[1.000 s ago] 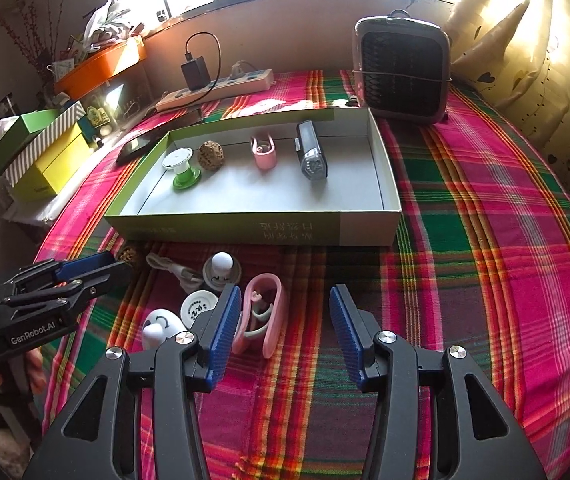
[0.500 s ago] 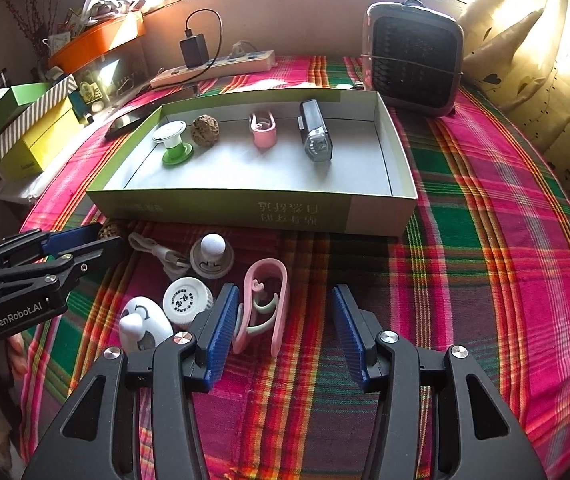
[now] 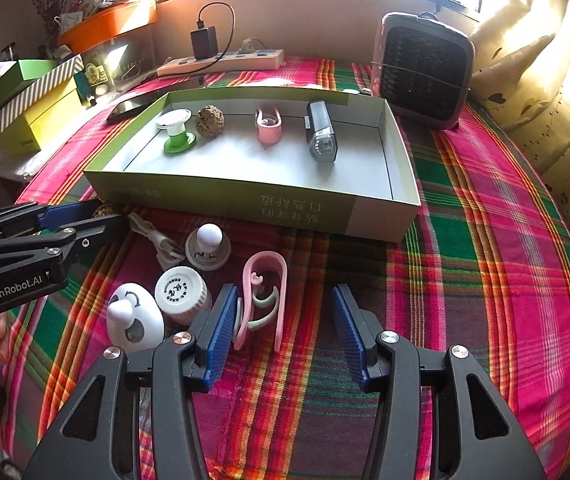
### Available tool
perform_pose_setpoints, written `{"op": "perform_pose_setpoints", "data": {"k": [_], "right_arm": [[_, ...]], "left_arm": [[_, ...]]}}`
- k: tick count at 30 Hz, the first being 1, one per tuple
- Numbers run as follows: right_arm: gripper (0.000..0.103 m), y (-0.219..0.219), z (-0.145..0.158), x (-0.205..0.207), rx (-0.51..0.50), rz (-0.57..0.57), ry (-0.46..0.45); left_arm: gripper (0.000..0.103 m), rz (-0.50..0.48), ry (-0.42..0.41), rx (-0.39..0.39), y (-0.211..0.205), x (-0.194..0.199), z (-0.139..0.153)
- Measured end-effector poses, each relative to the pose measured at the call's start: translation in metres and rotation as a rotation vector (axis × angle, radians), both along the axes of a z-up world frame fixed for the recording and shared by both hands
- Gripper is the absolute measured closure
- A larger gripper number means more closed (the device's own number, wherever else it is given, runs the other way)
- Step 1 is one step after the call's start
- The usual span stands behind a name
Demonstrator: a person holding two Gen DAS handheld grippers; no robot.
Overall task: Organize objects
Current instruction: 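Grasp the second pink clip with the right tool while the left tool grasps the walnut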
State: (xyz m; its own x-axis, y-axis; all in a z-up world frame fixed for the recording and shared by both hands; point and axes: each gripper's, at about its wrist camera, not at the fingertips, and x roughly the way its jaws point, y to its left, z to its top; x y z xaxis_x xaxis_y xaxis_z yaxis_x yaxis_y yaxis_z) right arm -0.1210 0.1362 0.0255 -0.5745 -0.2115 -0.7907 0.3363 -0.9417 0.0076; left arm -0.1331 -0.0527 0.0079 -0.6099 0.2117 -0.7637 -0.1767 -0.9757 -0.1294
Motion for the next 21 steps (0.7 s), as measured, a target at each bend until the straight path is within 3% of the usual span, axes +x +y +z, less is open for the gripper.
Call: {"op": "perform_pose_setpoints", "data": {"k": [7,10,15,21], "right_arm": [[0.056,0.0008,0.0004,0.0010,-0.014,0.018,0.008],[0.062,0.0000,0.0010,0.0026,-0.026,0.033,0.008],[0.079,-0.0018,0.0009,0.0050,-0.038,0.051,0.009],[0.079,0.0015,0.0008,0.0044,-0.064,0.050,0.003]], "left_arm": [[0.067,0.013,0.008,-0.041,0.0044,0.0014,-0.0002],[0.076,0.030,0.007,-0.040,0.0019,0.0018,-0.0001],[0.076,0.045,0.006,-0.035,0.0015,0.0039,-0.0003],[0.076,0.051,0.008,-0.039,0.0026,0.0055,-0.0006]]}}
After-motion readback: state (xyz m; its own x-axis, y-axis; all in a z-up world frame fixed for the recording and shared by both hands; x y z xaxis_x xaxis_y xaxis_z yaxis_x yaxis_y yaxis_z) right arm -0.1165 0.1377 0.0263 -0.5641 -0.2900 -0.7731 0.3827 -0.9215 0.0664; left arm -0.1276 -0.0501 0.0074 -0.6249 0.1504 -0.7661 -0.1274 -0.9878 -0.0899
